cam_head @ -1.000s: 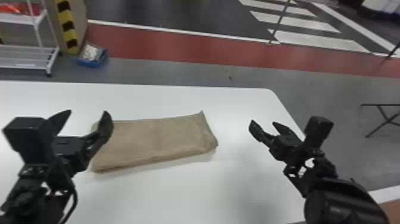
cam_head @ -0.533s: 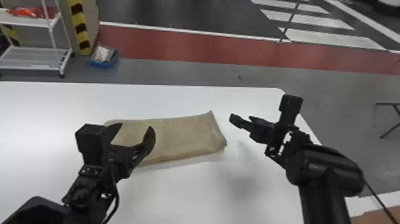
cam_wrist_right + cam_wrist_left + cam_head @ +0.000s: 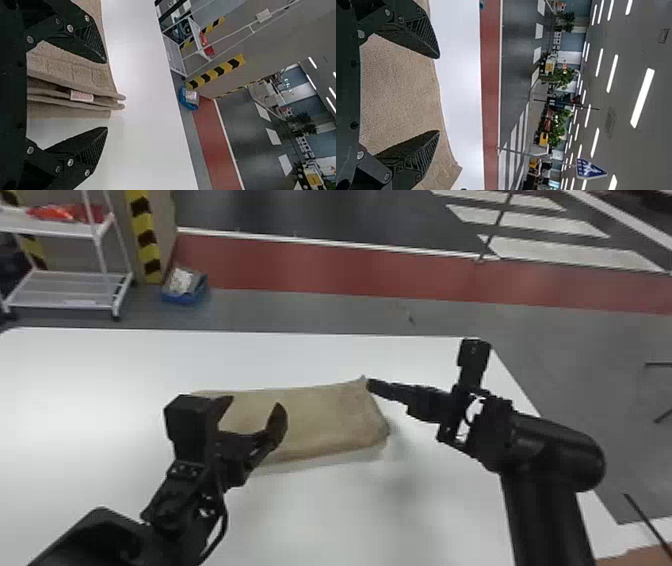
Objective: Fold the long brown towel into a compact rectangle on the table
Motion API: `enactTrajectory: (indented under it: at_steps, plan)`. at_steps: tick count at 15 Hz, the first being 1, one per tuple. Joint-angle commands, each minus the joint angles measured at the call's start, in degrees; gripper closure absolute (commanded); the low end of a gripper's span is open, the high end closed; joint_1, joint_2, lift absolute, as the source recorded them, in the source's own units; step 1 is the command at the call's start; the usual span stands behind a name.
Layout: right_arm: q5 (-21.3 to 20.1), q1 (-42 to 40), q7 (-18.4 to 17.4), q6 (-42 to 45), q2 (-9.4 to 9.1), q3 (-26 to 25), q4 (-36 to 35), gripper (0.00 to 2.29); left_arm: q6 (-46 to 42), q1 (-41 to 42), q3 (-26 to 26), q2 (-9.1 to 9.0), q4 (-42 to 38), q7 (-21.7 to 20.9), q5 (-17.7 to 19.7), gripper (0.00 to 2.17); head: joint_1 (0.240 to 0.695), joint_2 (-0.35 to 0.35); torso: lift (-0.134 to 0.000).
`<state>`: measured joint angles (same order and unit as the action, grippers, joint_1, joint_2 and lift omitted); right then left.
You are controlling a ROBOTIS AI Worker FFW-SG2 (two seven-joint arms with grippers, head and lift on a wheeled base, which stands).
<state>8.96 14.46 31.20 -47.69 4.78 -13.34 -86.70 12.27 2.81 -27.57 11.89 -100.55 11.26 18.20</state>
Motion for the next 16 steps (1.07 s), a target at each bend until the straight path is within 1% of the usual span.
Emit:
enactTrajectory:
  at_steps: [1,2,3,4,6,7,9,14,16]
  plan:
    - [-0.69,1.36,-0.17,-3.60,0.05,1.83,0.74,0.35,0.00,0.01,0.50,0.07,0.35,-0.01,0.88,0.26,0.695,-0.203,-0.124]
    - [-0.96,1.63,-0.17,-4.48,0.05,3.15,0.74,0.36,0.00,0.01,0.86,0.33,0.35,-0.01,1.49,0.26,0.695,-0.189,-0.124]
    - [-1.57,1.80,0.00,-5.01,0.05,3.94,0.74,0.54,0.00,0.01,0.94,0.42,0.35,-0.01,1.67,0.26,0.695,-0.183,-0.124]
    - [-2.45,1.80,-0.26,-5.01,-0.04,4.55,0.74,0.58,0.00,-0.08,1.03,0.42,0.35,-0.18,1.67,0.26,0.695,-0.174,-0.124]
    - [-5.09,1.19,-1.67,-5.18,-0.21,5.34,0.65,0.58,0.00,-0.43,0.94,0.16,0.97,-0.45,1.67,0.27,0.695,-0.161,-0.124]
    - [-5.44,1.01,-1.93,-5.36,-0.21,5.43,0.39,0.58,0.00,-0.52,0.86,0.16,0.97,-0.45,1.67,0.27,0.695,-0.161,-0.124]
    - [-7.72,0.66,-2.72,-6.77,-0.12,5.78,-0.40,0.58,-0.18,-0.52,0.77,0.07,0.97,-0.62,1.67,0.27,0.695,-0.166,-0.124]
    - [-7.72,0.05,-2.72,-7.65,0.05,5.26,-1.81,0.58,0.00,-0.26,0.59,0.07,1.58,-0.53,1.67,0.27,0.695,-0.184,-0.124]
    - [-7.29,-1.01,-2.81,-9.05,0.05,4.47,-5.68,0.57,-0.18,0.01,0.42,0.07,1.50,-0.53,1.67,0.27,0.695,-0.185,-0.124]
